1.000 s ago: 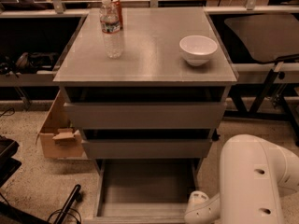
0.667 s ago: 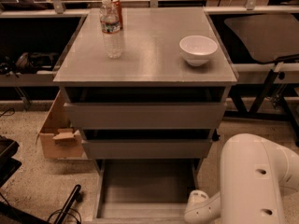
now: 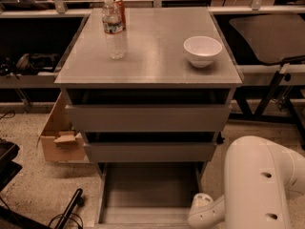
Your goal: Open bottom drawer
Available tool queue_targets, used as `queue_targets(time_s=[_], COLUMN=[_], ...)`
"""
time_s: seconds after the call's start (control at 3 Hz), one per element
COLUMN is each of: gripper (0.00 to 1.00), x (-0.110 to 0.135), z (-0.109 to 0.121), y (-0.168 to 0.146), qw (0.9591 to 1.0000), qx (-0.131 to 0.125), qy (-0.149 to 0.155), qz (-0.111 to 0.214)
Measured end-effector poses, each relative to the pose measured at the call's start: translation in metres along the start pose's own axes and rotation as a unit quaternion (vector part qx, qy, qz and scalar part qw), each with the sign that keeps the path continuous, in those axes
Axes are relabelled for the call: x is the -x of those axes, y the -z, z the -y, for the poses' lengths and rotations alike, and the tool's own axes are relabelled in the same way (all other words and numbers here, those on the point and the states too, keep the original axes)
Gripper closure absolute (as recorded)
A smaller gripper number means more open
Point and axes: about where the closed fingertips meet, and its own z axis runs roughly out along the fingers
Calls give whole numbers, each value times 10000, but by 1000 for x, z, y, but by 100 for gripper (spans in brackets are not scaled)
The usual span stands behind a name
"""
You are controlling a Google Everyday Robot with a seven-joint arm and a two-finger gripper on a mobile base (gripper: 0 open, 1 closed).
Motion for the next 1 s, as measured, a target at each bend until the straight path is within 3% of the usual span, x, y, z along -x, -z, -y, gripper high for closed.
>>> queue_targets(time_s=[1.0], gripper=[100], x=[12], z=[14], y=[16], qw=[9996], qx=[-109], qy=[224], qz=[-119])
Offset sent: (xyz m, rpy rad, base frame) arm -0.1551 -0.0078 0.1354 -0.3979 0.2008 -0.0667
